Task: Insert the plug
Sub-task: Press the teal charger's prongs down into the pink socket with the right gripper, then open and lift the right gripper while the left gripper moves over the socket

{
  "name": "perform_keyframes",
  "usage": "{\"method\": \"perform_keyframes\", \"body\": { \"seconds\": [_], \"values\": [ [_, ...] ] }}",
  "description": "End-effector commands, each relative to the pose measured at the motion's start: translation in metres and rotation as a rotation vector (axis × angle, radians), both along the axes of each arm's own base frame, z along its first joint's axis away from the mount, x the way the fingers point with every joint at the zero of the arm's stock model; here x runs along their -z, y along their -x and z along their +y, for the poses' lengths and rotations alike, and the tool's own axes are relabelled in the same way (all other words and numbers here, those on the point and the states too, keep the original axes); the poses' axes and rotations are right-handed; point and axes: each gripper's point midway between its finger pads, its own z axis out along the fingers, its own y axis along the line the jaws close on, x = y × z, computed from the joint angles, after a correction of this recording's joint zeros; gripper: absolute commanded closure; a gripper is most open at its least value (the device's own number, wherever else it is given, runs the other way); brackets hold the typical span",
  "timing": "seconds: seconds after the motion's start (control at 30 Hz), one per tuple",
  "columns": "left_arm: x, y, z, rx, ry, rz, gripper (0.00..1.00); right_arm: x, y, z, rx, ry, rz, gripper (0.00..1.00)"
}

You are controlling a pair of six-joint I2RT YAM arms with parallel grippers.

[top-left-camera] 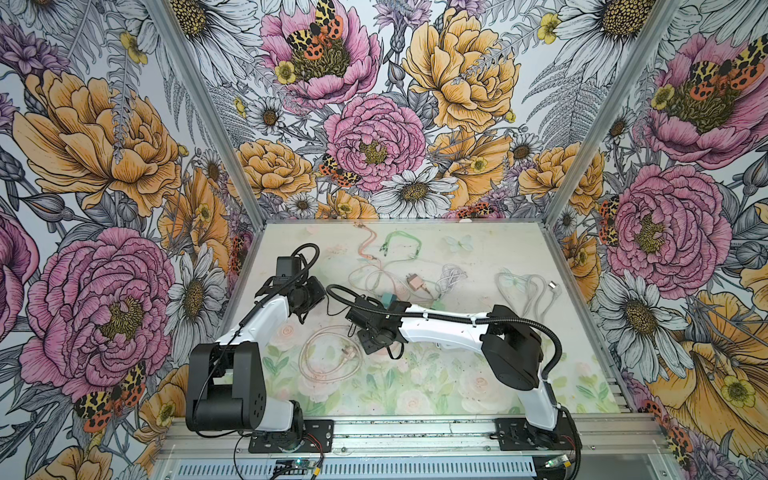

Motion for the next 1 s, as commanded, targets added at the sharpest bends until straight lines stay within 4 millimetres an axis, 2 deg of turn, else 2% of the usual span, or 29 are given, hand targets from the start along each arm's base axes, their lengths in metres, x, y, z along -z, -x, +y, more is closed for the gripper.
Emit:
{"method": "perform_keyframes", "body": {
  "seconds": [0.0, 0.33, 0.53, 0.6, 0.67, 0.8, 0.9, 0.97],
  "values": [
    [-0.015, -0.005, -0.005, 0.035, 0.0, -0.044, 0.79, 0.045, 0.024, -0.044, 0.034, 0.191, 0.133, 0.61],
    [-0.016, -0.003, -0.003, 0.04, -0.006, -0.049, 0.78, 0.022, 0.018, -0.035, 0.035, 0.149, 0.086, 0.62],
    [-0.02, -0.004, -0.005, 0.046, 0.003, -0.06, 0.78, -0.012, 0.027, -0.029, 0.007, 0.079, 0.06, 0.53],
    [-0.024, -0.004, -0.006, 0.049, 0.008, -0.067, 0.78, -0.019, 0.033, -0.031, -0.006, 0.063, 0.067, 0.43],
    [-0.028, -0.004, -0.008, 0.057, 0.007, -0.07, 0.77, -0.026, 0.039, -0.035, -0.013, 0.051, 0.064, 0.39],
    [-0.039, -0.003, -0.014, 0.086, -0.005, -0.073, 0.76, -0.043, 0.045, -0.049, -0.006, 0.031, 0.036, 0.39],
    [-0.048, 0.004, -0.022, 0.126, -0.039, -0.069, 0.76, -0.063, 0.042, -0.07, 0.03, 0.011, -0.015, 0.45],
    [-0.056, 0.013, -0.028, 0.155, -0.07, -0.072, 0.76, -0.069, 0.031, -0.093, 0.085, 0.011, -0.047, 0.58]
  ]
}}
